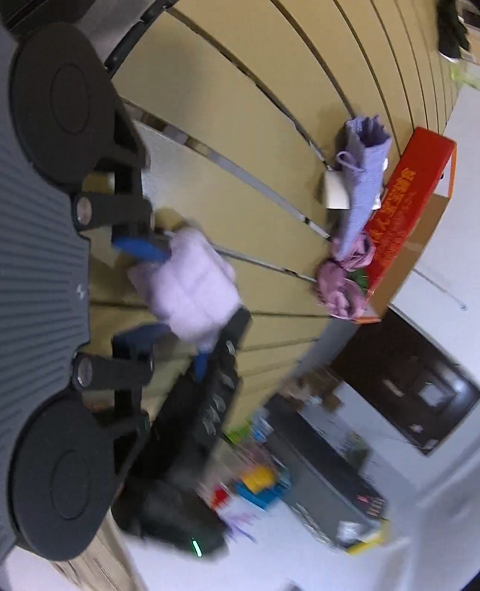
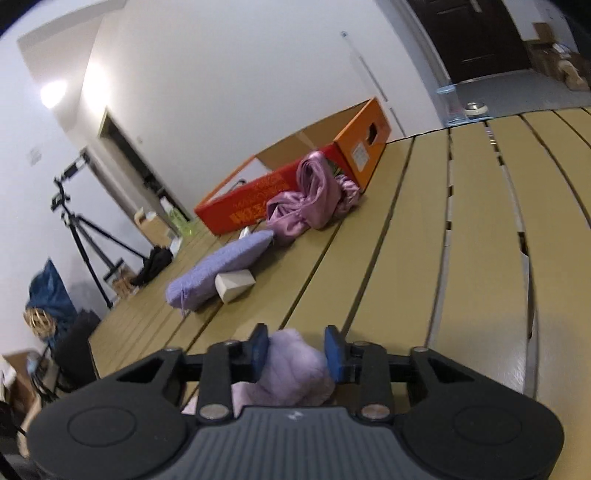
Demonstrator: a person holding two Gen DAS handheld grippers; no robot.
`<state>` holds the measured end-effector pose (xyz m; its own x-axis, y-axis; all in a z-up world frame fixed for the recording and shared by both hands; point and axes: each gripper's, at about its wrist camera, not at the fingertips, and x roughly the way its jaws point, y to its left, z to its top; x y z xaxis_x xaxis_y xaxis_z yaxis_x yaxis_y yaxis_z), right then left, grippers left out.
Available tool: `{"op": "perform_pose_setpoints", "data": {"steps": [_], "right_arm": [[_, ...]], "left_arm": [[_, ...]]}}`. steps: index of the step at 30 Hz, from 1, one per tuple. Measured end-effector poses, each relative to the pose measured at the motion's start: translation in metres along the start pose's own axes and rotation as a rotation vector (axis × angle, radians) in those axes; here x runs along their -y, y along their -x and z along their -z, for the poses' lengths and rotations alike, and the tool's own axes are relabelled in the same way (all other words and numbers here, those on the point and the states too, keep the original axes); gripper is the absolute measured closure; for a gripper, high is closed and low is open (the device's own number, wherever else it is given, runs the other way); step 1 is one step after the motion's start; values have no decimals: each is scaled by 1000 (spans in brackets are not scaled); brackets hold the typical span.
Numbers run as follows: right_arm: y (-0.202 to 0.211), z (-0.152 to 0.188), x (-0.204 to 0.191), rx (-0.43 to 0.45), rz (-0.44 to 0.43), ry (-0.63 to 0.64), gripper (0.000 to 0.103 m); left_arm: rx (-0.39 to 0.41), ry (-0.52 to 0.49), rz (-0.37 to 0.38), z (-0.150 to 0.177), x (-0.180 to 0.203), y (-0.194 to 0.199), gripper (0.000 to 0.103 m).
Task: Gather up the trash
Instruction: 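Grasp the pink fluffy slipper with both grippers, then carry the slipper over the bin and release it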
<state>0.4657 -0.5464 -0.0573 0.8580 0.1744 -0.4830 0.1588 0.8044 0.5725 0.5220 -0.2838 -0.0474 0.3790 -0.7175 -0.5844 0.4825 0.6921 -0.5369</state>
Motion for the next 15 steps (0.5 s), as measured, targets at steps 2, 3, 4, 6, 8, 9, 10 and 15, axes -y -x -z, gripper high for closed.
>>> {"op": "perform_pose_setpoints", "data": {"steps": [2, 3, 4, 6, 8, 9, 10, 15], "right_arm": [[11, 7, -2, -7, 19, -27, 82], [18, 10, -3, -14, 9, -47, 84], [25, 13, -4, -17, -11, -57, 85], [34, 16, -12, 32, 1, -30, 82], [39, 14, -14, 62, 20, -7, 82], [40, 13, -11, 72, 22, -25, 81], [43, 12, -9, 70, 22, -31, 80], [48, 14, -11, 37, -15, -19, 66]], "left_arm": [[52, 33, -38, -2, -9, 6, 81], [90, 77, -39, -8, -18, 10, 82], [116, 119, -39, -12, -28, 14, 82], [128, 153, -41, -19, -39, 20, 82], [146, 136, -25, -20, -38, 24, 76], [156, 124, -20, -19, -35, 29, 69], [167, 116, -18, -18, -34, 31, 50], [128, 63, -13, -22, -27, 14, 41]]}}
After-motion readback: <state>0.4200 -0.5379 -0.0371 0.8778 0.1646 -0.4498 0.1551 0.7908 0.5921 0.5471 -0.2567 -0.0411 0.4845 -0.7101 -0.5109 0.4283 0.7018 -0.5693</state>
